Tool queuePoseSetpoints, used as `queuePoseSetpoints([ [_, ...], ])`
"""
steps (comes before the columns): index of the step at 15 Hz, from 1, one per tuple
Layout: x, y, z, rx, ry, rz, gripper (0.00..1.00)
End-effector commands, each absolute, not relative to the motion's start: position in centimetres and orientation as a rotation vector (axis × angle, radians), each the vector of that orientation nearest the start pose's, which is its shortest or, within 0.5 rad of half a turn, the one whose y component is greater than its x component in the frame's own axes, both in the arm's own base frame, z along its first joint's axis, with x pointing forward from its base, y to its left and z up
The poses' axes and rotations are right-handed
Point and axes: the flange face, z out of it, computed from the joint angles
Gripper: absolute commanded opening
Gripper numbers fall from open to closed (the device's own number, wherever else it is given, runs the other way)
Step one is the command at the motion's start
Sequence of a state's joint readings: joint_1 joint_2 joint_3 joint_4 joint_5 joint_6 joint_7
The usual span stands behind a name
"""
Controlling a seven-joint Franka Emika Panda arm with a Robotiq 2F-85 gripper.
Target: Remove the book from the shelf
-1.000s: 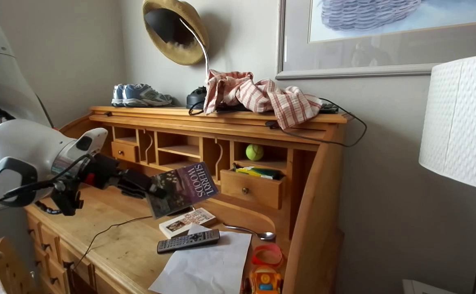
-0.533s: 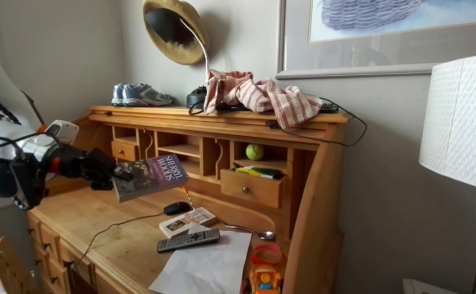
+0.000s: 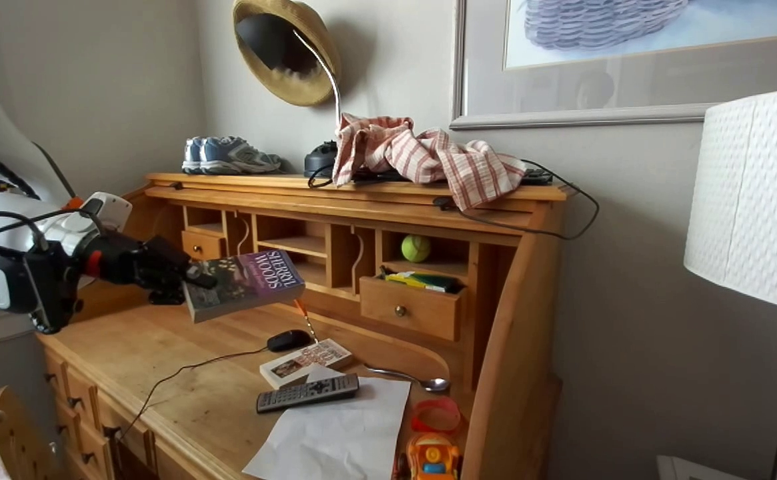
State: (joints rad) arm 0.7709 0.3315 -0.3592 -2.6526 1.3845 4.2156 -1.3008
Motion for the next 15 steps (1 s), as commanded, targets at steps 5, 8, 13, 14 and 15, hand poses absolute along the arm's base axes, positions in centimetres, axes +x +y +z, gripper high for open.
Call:
queuePoseSetpoints([
  [5, 41.7, 6.4, 34.1, 1.766, 0.436, 0.806, 0.07],
  [8, 43.2, 11.3, 36.2, 1.664, 0.603, 0.833, 0.07],
  [13, 43.7, 17.8, 37.6, 1.472, 0.804, 0.872, 0.07],
  [14, 43.7, 18.3, 37.9, 1.439, 0.814, 0.876, 0.07],
  [15, 43.6, 18.7, 38.3, 1.396, 0.808, 0.879, 0.07],
])
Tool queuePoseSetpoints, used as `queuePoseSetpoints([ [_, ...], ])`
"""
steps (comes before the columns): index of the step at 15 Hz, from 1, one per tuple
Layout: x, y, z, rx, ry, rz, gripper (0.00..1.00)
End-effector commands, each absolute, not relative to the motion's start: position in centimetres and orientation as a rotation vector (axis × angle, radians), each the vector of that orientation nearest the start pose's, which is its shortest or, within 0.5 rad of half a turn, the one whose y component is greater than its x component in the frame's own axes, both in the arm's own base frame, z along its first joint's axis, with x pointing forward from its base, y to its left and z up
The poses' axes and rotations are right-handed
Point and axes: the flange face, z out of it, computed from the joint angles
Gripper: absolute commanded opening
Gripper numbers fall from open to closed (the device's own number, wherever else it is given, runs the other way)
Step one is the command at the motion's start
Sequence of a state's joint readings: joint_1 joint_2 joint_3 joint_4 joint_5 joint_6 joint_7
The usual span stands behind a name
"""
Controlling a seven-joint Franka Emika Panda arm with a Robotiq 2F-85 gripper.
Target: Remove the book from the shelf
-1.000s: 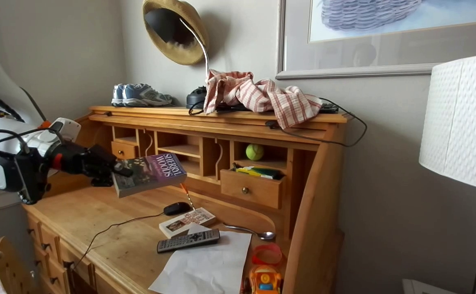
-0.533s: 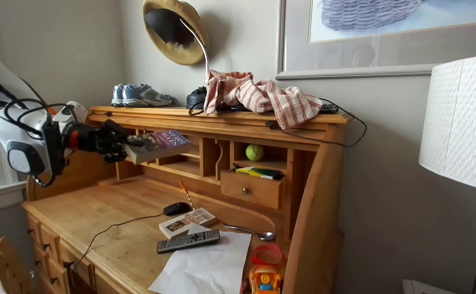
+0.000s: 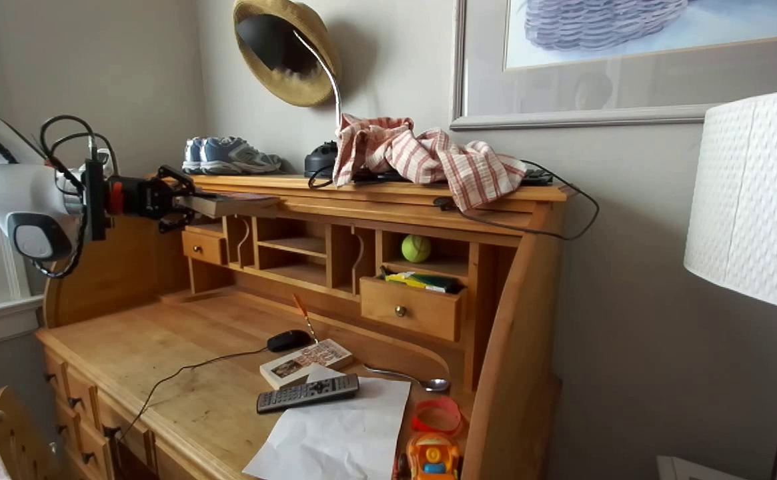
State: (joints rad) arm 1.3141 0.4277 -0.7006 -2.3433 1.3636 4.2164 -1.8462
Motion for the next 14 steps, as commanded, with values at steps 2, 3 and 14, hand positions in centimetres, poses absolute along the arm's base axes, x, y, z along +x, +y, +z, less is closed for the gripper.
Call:
queuePoseSetpoints([
  [2, 43.0, 19.1, 39.3, 1.328, 0.780, 0.892, 0.07],
  [3, 42.5, 19.4, 39.7, 1.296, 0.770, 0.901, 0.07],
  [14, 45.4, 18.2, 44.0, 1.222, 0.758, 0.961, 0.07],
])
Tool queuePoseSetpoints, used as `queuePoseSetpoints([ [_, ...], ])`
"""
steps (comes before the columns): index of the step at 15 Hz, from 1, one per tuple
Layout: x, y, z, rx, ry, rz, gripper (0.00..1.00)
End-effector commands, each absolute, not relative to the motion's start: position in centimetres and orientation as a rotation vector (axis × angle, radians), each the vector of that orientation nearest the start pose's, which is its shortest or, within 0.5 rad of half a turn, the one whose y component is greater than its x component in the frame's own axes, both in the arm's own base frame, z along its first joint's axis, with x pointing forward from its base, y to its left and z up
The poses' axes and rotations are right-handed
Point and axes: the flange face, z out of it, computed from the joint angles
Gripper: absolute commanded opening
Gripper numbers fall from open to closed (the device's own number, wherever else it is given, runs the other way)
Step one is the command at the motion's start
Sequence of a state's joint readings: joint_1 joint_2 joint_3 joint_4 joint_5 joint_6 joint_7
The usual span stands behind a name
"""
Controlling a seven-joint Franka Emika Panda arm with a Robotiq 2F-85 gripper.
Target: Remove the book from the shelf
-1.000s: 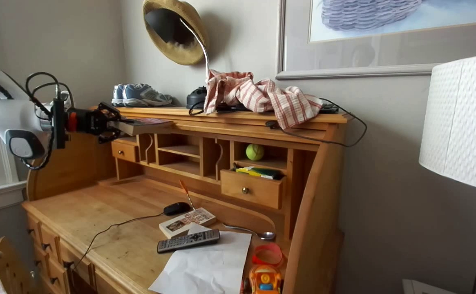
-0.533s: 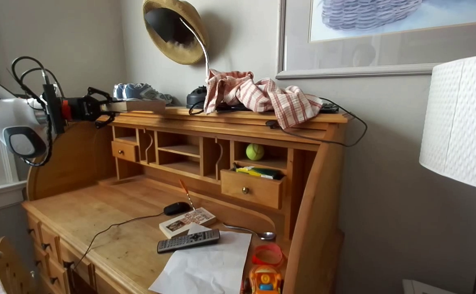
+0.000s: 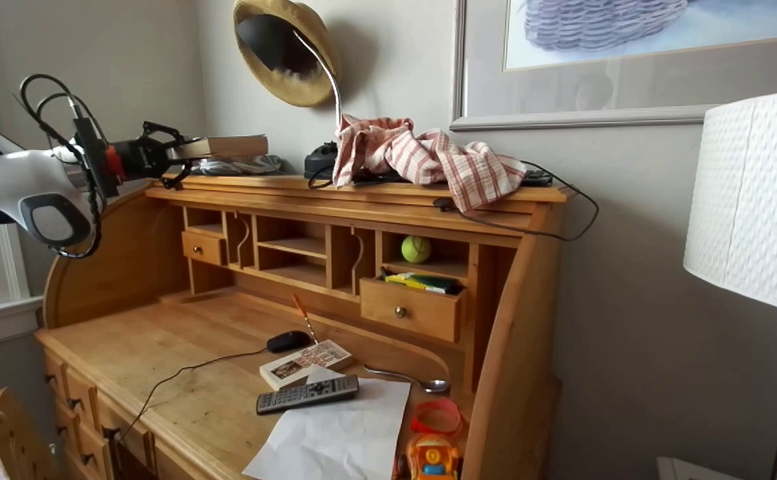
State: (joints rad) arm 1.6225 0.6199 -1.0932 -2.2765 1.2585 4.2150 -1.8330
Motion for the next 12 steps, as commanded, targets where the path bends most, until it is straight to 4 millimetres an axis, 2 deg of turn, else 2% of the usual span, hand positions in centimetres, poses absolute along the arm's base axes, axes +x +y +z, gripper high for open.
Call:
queuePoseSetpoints([
  [1, 46.2, 18.0, 44.3, 1.233, 0.785, 0.977, 0.07],
  [6, 49.8, 17.9, 43.3, 1.342, 0.873, 1.031, 0.07],
  [12, 51.4, 18.5, 43.3, 1.456, 0.925, 1.076, 0.07],
])
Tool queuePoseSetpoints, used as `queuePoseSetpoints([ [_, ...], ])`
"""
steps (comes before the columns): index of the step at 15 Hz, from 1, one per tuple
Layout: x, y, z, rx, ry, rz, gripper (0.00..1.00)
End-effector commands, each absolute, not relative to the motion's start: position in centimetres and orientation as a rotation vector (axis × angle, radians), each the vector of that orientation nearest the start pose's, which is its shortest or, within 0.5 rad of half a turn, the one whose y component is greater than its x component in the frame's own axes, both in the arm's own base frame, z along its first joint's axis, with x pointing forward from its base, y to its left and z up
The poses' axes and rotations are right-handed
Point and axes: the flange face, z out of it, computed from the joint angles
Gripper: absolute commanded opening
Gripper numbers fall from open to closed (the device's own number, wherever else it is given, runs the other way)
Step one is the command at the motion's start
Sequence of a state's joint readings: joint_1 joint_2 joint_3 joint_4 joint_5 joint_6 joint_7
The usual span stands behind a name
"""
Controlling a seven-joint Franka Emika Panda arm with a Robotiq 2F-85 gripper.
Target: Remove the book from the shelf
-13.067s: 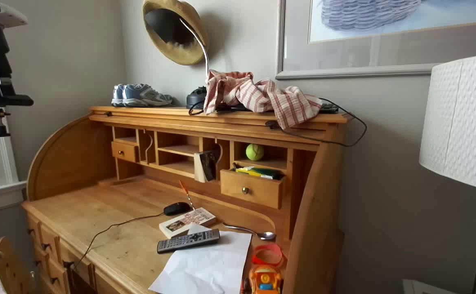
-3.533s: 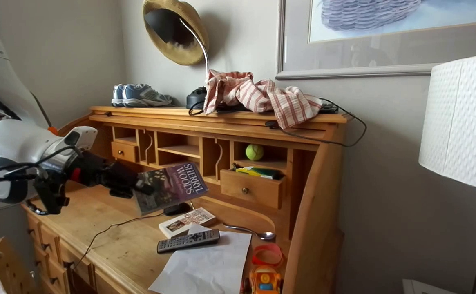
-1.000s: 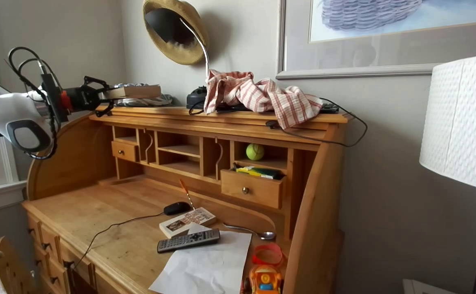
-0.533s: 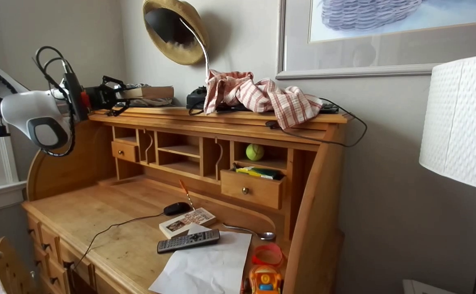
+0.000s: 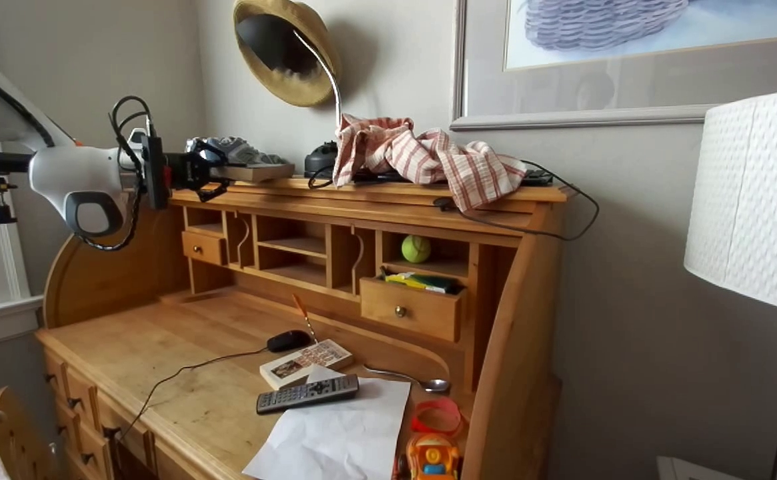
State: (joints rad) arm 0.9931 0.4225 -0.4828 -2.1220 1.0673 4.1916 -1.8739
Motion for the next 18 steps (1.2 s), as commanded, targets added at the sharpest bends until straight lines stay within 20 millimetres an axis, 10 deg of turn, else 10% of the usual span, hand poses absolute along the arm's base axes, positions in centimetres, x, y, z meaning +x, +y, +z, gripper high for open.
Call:
queuePoseSetpoints([
  [1, 51.7, 18.4, 43.5, 1.469, 0.943, 1.081, 0.07],
  [12, 55.7, 18.8, 46.1, 1.509, 1.105, 1.051, 0.07],
  [14, 55.9, 18.9, 46.5, 1.520, 1.113, 1.055, 0.55],
  [18, 55.1, 19.4, 47.4, 1.549, 1.105, 1.069, 0.77],
])
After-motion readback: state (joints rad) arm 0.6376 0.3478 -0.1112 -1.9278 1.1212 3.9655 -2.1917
